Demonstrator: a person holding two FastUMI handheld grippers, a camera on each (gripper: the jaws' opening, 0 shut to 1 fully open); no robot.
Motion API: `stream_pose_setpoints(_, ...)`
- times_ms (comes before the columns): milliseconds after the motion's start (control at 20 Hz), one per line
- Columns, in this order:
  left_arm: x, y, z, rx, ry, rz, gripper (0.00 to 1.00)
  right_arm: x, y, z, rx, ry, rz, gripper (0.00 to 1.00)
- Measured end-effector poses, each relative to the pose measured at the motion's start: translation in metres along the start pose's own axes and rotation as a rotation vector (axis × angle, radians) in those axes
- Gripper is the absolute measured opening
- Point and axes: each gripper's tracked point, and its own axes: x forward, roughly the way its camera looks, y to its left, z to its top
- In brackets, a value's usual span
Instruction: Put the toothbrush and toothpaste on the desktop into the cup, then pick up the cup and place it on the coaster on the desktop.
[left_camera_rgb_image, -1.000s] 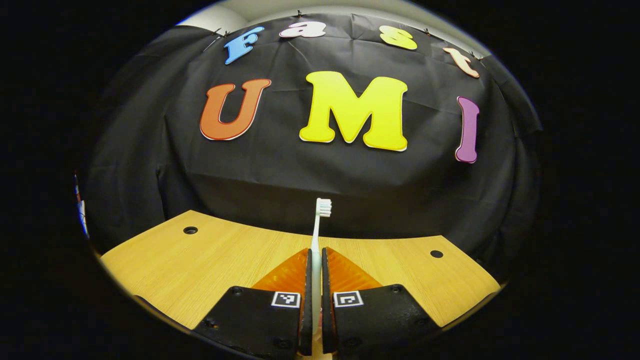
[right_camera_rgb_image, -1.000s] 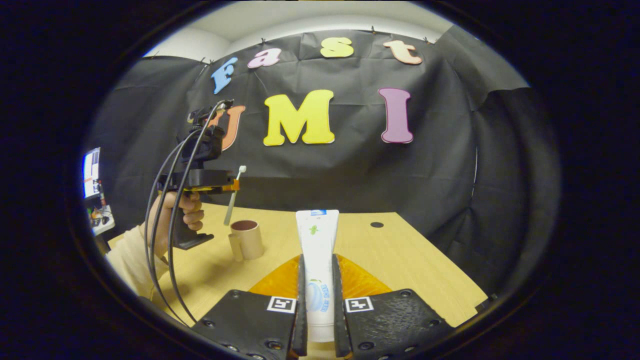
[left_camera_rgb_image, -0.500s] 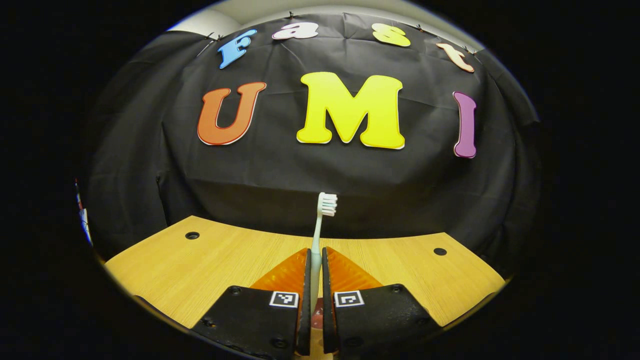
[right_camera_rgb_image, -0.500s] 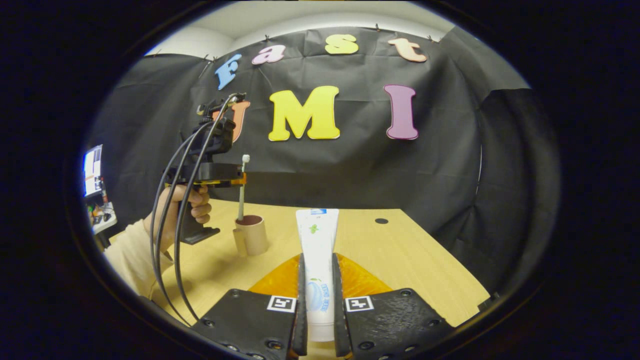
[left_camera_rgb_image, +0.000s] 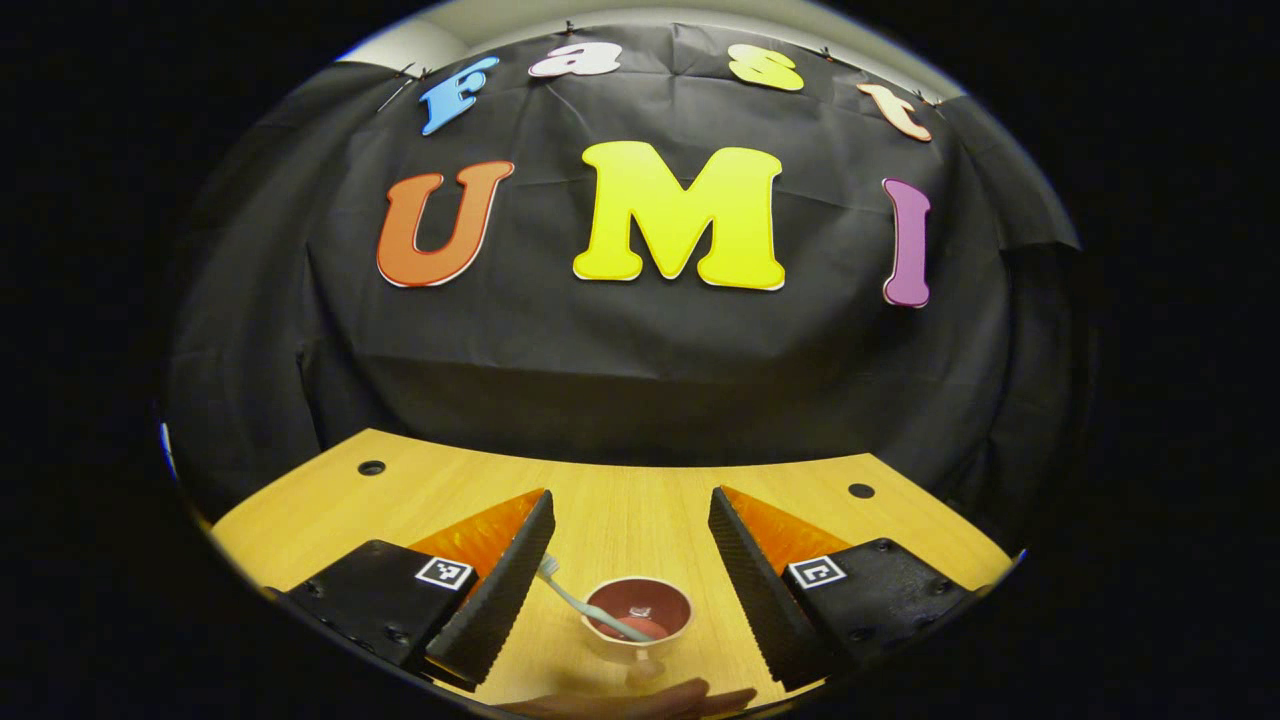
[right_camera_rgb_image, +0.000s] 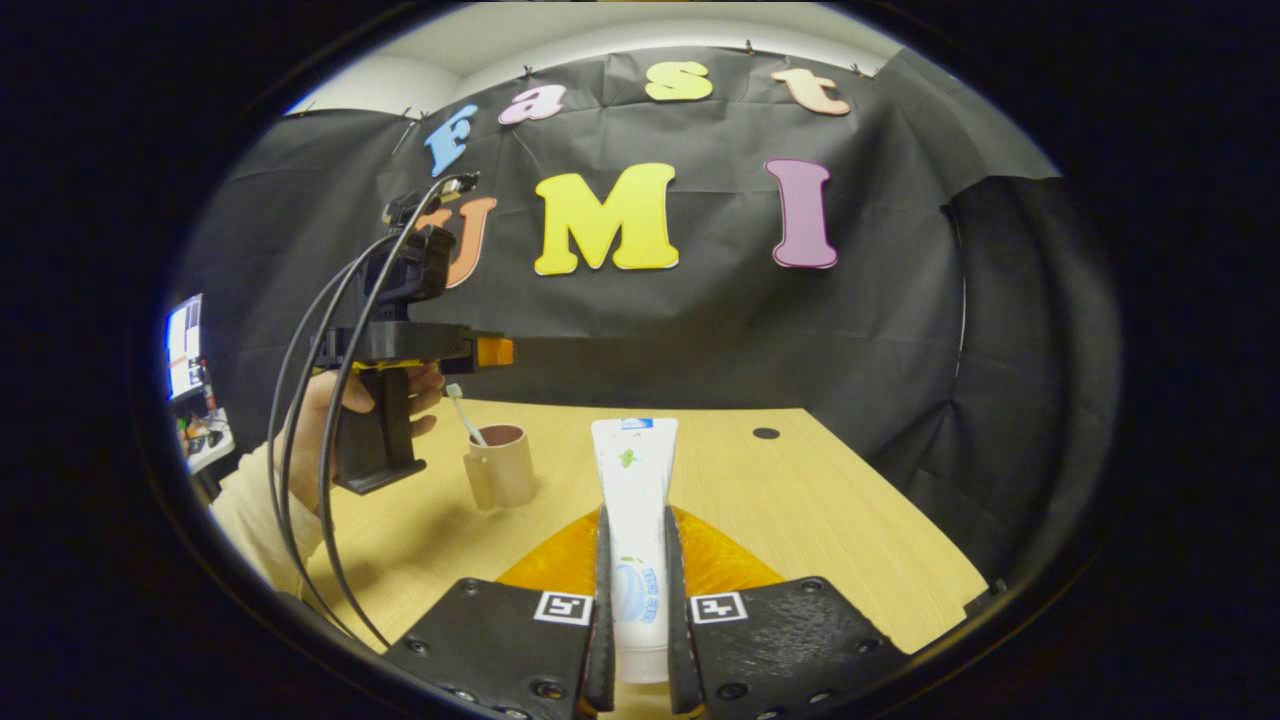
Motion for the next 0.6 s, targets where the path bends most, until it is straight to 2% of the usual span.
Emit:
stream_pose_setpoints(250, -0.022, 0.011, 0.011, -0.021, -0.054, 0.005, 0.98, 0.024, 0.010, 0.012, 0.053, 0.017, 0.067, 0.21)
stream_pose_setpoints(450, -0.050, 0.029, 0.007, -0.036, -0.071, 0.015, 0.98, 0.059, 0.030, 0.055, 0.079, -0.043, 0.109, 0.21)
stream_pose_setpoints(600, -0.071, 0.047, -0.004, -0.051, -0.087, 0.027, 0.98, 0.095, 0.065, 0.083, 0.077, -0.078, 0.182, 0.21)
